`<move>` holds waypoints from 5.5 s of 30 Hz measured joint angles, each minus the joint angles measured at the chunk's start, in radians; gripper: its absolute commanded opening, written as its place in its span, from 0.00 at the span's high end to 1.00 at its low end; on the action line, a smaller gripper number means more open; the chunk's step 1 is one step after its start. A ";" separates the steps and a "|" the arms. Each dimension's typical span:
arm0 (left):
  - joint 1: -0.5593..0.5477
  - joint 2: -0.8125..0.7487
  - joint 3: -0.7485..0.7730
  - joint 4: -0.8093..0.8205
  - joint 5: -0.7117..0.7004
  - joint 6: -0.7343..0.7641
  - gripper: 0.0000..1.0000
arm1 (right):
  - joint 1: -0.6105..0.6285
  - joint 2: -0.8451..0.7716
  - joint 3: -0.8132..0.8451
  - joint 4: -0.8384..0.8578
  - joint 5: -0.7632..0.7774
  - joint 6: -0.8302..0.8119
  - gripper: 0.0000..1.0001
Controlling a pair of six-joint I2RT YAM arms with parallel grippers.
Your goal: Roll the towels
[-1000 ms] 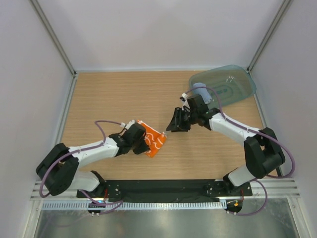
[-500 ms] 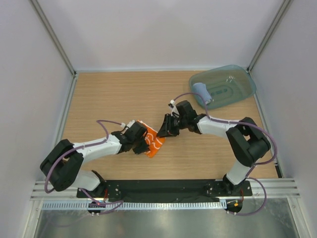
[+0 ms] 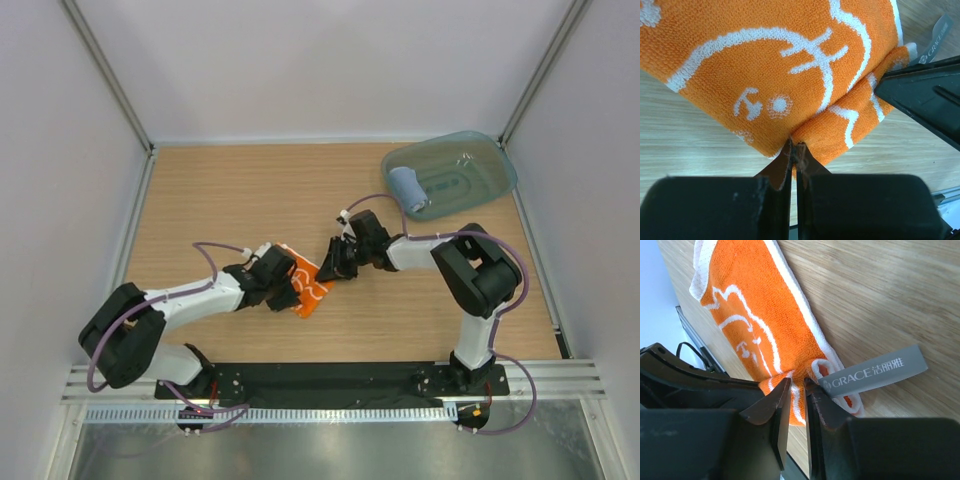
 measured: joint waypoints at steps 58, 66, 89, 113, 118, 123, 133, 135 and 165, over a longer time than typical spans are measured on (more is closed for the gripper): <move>-0.258 0.093 0.070 0.080 -0.254 0.558 0.57 | 0.000 0.109 0.225 -0.214 0.041 -0.089 0.76; -0.257 0.059 0.035 0.091 -0.248 0.519 0.57 | -0.005 0.182 0.324 -0.249 0.047 -0.113 0.76; -0.282 0.178 0.167 -0.042 -0.299 0.463 0.53 | -0.229 -0.114 0.441 -0.604 0.219 -0.273 0.56; -0.310 0.290 0.283 -0.196 -0.403 0.441 1.00 | -0.212 -0.373 0.140 -0.642 0.245 -0.256 0.53; -0.304 0.293 0.304 -0.217 -0.368 0.451 1.00 | -0.212 -0.394 0.105 -0.644 0.247 -0.256 0.52; -0.270 0.290 0.332 -0.217 -0.229 0.431 1.00 | -0.214 -0.459 0.074 -0.644 0.257 -0.240 0.48; -0.039 0.156 0.204 -0.056 0.169 0.292 1.00 | -0.221 -0.531 -0.039 -0.528 0.125 -0.162 0.47; 0.016 0.129 0.140 0.019 0.251 0.248 1.00 | -0.221 -0.535 -0.066 -0.500 0.101 -0.148 0.46; 0.312 0.153 -0.181 0.607 0.742 -0.013 1.00 | -0.014 -0.133 -0.183 0.105 0.027 0.046 0.40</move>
